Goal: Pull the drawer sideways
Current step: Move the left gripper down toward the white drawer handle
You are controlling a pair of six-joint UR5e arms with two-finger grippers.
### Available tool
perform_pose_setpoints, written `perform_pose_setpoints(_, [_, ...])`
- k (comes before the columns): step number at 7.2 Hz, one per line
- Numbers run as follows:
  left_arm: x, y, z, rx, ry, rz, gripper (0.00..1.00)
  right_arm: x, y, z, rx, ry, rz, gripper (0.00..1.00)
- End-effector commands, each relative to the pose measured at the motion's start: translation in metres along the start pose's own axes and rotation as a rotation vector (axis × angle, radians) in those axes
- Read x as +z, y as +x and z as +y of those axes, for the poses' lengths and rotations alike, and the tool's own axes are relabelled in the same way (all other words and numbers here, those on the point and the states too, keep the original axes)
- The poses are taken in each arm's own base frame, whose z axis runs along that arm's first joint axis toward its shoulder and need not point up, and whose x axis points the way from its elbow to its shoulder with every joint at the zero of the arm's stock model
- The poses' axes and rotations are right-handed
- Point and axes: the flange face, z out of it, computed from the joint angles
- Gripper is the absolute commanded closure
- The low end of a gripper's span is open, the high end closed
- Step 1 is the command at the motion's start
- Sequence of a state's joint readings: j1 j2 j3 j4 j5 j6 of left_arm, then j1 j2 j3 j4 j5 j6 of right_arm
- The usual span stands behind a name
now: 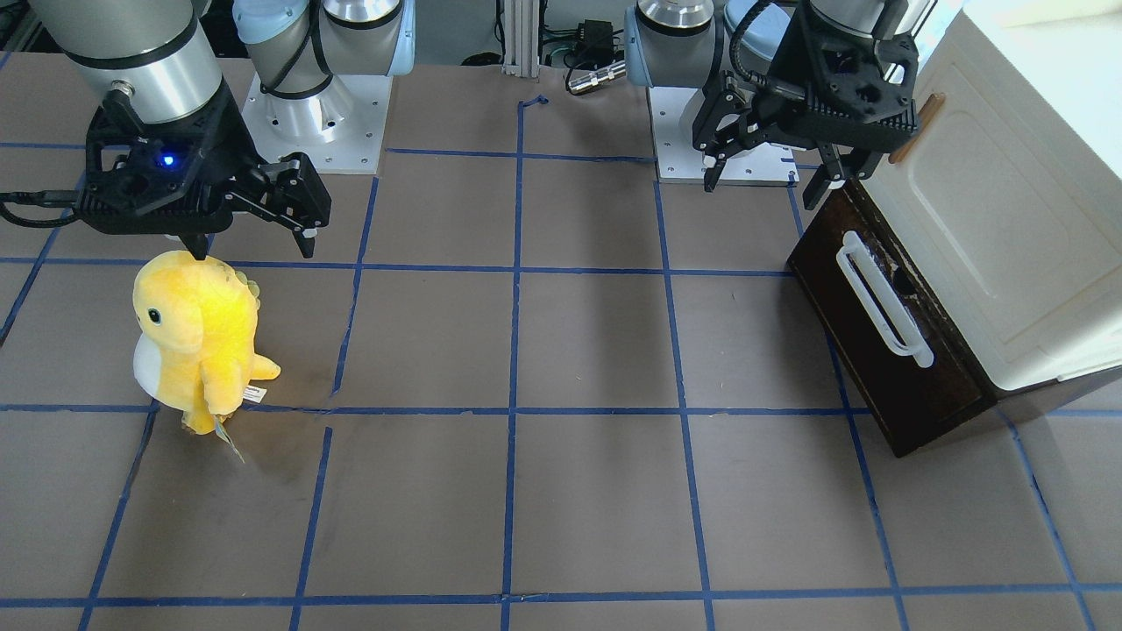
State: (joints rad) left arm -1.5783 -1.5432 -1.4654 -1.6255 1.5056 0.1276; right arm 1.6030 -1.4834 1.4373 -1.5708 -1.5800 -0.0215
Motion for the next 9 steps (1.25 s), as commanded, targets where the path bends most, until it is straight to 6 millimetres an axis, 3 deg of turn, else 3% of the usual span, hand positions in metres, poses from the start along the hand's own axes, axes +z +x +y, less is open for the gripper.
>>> perform_pose_setpoints(1, [0.0,0.0,0.0,0.0,0.001,-0.002,0.0,0.0,0.0,0.0,0.0,0.0,0.0,0.0])
perform_pose_setpoints(3, [0.003,-0.007,-0.009,-0.02,0.026,-0.042,0.0,0.0,0.0,0.0,0.0,0.0,0.0,0.0])
perform_pose_setpoints(5, [0.028,-0.016,-0.023,-0.12,0.03,-0.056,0.0,0.0,0.0,0.0,0.0,0.0,0.0,0.0])
perform_pose_setpoints(7, [0.08,-0.032,-0.032,-0.129,-0.018,-0.171,0.0,0.0,0.0,0.0,0.0,0.0,0.0,0.0])
perform_pose_setpoints(9, [0.152,-0.049,-0.03,-0.154,-0.12,-0.315,0.0,0.0,0.0,0.0,0.0,0.0,0.0,0.0])
